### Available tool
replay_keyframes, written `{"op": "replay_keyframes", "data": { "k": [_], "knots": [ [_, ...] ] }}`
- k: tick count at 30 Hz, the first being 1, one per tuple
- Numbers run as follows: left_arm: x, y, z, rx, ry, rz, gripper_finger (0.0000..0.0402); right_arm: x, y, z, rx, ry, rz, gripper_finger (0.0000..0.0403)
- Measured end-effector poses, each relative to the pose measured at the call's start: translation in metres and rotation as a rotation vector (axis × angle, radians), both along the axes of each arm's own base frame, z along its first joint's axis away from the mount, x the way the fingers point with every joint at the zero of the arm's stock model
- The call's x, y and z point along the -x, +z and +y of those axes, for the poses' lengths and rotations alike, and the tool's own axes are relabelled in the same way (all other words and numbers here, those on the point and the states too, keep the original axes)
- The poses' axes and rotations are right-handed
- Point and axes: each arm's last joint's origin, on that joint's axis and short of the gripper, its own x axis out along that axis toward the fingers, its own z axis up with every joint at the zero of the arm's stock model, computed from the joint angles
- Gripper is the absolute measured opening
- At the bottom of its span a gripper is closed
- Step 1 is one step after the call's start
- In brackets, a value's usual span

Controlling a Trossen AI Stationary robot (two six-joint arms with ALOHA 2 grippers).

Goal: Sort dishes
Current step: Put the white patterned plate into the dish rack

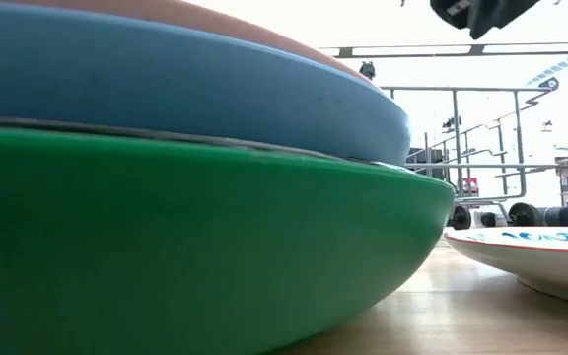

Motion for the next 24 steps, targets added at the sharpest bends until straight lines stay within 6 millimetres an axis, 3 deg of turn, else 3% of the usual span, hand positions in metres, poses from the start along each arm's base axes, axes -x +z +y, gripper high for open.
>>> {"op": "replay_keyframes", "data": {
  "k": [12, 24],
  "knots": [
    [-0.053, -0.015, -0.077, -0.122, -0.083, 0.149, 0.0232, 0.022, -0.046, 0.027, -0.047, -0.044, 0.122, 0.0106],
    [-0.072, -0.011, -0.119, -0.226, -0.020, 0.174, 0.0232, 0.038, -0.069, 0.049, -0.131, -0.147, 0.150, 0.0130]
  ]
}}
